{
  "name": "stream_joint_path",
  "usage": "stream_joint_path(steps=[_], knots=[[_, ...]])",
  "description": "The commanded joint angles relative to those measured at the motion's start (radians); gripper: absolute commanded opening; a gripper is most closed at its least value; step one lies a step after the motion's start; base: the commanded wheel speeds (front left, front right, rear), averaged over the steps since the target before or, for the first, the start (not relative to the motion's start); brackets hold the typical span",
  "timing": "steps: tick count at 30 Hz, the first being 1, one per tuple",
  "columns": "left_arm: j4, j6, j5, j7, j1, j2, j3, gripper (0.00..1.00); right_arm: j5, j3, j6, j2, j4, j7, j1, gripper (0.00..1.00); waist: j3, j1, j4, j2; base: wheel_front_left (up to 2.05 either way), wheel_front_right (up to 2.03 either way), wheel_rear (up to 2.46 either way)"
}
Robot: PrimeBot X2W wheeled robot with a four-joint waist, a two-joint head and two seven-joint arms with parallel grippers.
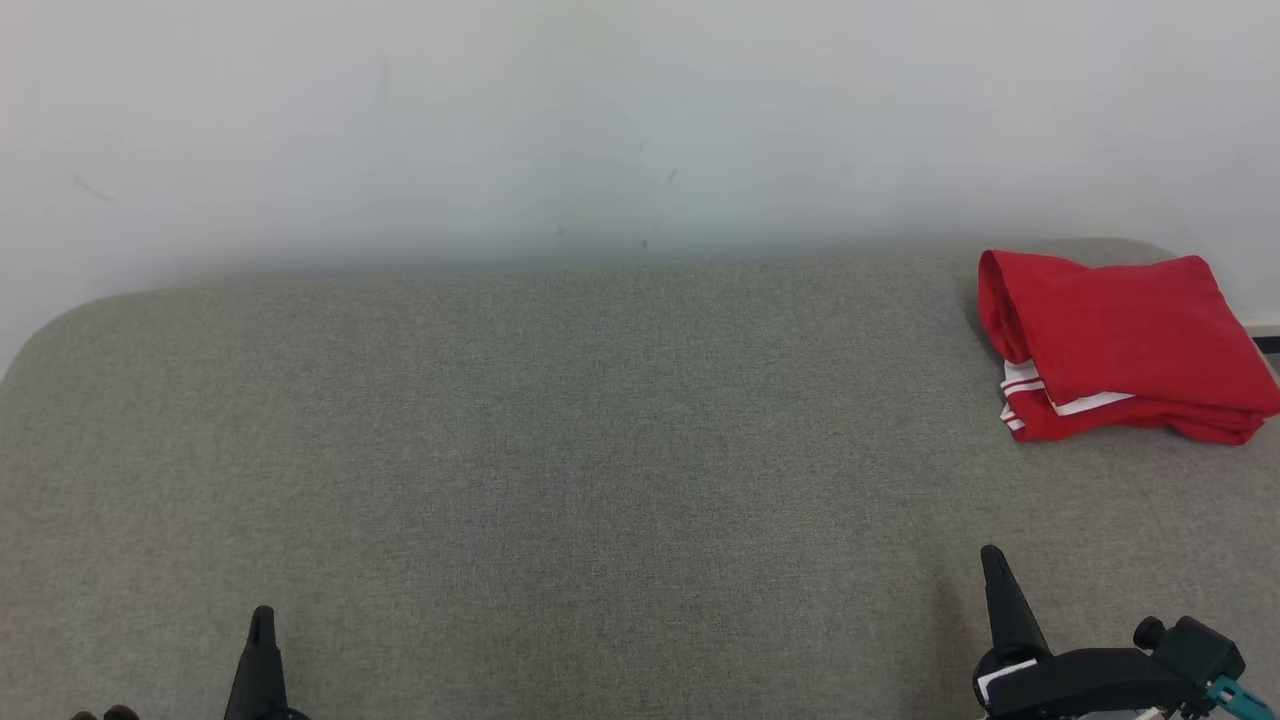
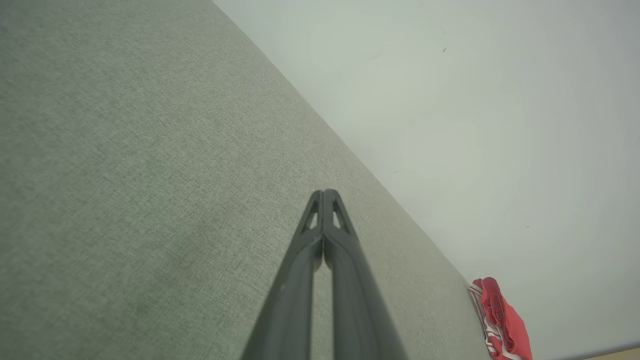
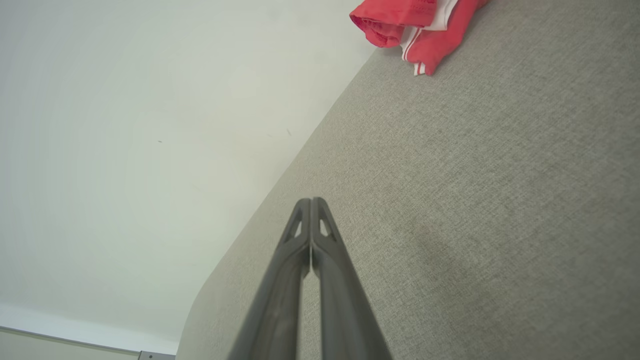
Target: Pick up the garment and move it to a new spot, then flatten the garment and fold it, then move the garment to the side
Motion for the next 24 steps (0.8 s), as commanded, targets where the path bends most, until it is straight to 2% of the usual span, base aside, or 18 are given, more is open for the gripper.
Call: stream_joint_path(steps=[1,24], knots=[[-0.007,-0.006,-0.033,0.006,-0.024,0.002,0.002,0.00,0.030,-0.005,-0.001,0.003,-0.014,0.006,-0.021,0.00,0.000,0.0000,0.000,0.0000,0.00,0.00,0.00],[0.007,-0.009,-0.282,0.068,-0.056,0.002,0.002,0.00,0.258,-0.029,-0.001,0.014,-0.025,0.067,-0.036,0.00,0.004,0.0000,0.003,0.0000,0.00,0.00,0.00]])
